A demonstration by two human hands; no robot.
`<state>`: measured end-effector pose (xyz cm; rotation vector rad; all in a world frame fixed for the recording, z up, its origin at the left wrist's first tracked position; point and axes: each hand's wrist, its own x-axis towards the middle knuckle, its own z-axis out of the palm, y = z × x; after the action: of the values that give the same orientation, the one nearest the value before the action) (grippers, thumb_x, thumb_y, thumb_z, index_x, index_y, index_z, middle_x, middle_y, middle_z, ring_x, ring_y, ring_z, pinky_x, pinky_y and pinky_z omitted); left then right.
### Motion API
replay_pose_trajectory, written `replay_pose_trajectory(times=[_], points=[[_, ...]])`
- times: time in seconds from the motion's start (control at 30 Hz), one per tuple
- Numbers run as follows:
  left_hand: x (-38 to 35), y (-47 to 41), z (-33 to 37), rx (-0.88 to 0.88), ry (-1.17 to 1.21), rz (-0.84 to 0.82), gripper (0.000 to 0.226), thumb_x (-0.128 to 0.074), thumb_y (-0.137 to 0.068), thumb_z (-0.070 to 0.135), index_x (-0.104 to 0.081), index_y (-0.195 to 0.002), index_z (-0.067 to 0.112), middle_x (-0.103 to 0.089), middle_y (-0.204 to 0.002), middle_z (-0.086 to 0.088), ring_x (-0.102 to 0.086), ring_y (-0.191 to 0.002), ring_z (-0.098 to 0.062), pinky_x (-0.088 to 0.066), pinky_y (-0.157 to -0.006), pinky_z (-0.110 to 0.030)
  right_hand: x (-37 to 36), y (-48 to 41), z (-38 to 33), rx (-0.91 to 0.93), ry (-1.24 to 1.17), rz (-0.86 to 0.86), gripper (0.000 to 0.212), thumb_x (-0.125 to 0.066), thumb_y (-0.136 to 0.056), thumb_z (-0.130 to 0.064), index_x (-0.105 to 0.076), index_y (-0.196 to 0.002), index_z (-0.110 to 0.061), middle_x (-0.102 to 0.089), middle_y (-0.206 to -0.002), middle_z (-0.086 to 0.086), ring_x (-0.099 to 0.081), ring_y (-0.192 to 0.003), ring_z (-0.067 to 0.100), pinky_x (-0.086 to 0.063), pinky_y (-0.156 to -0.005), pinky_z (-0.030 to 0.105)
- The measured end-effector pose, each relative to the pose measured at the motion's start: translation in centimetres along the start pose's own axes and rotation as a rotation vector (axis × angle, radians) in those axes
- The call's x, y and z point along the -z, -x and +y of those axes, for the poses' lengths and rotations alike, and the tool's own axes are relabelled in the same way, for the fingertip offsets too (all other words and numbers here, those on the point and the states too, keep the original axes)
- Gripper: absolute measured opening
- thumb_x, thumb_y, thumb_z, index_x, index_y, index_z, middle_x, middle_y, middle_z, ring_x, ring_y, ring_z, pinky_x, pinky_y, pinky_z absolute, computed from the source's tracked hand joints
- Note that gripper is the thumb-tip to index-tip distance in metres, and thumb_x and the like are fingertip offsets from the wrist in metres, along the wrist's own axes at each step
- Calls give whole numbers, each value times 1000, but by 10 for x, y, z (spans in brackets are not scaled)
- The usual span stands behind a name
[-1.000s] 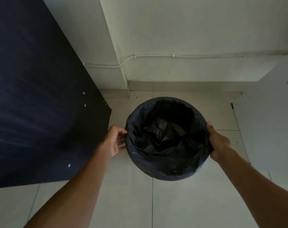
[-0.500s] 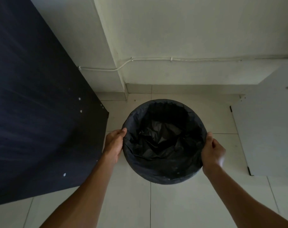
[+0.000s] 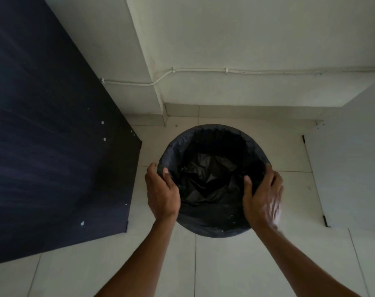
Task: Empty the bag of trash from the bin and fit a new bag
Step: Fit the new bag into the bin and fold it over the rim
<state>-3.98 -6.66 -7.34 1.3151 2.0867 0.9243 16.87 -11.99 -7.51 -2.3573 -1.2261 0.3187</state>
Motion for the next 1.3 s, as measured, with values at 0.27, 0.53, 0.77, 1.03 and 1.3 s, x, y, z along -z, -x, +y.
replay_pose_trajectory(times=[0.27, 0.53, 0.77, 1.03, 1.3], points=[[4, 6, -6, -115, 39, -108, 64, -49, -102, 23, -17, -157, 13, -51, -139, -8, -56, -119, -17, -43, -85, -6, -4, 7, -19, 583, 453, -325, 60, -21, -98, -57, -42, -146, -26, -25, -159, 13, -18, -148, 33, -15, -117, 55], [4, 17, -15, -40, 238, -46, 18, -52, -101, 17, -57, -112, 3, -68, -93, -4, -65, -78, 2, -48, -61, -7, -28, 25, -15, 395, 738, -1059, 69, -2, -92, -70, -7, -154, -42, 0, -165, -2, 9, -151, 29, 10, -114, 63], [14, 45, -32, -196, 196, 25, 51, -44, -102, 5, -36, -151, 18, -44, -151, -1, -43, -137, -8, -41, -104, -13, -31, 40, -9, 395, 818, -1095, 72, 1, -91, -72, -27, -151, -41, -35, -156, 7, -29, -144, 30, -4, -116, 60], [20, 67, -41, -218, 124, 61, 58, -44, -99, -2, -34, -152, 18, -43, -150, -7, -46, -135, -13, -47, -101, -18, -36, 63, -10, 390, 652, -1029, 62, -5, -95, -65, -16, -151, -42, -21, -161, 3, -20, -146, 31, -14, -115, 59], [37, 48, -47, -350, -3, -7, 51, -51, -101, 13, -36, -149, 12, -43, -151, -10, -48, -135, -16, -49, -100, -23, -39, 92, -1, 319, 639, -1104, 61, -4, -98, -61, -17, -153, -39, -24, -161, 6, -19, -147, 33, -6, -116, 60]])
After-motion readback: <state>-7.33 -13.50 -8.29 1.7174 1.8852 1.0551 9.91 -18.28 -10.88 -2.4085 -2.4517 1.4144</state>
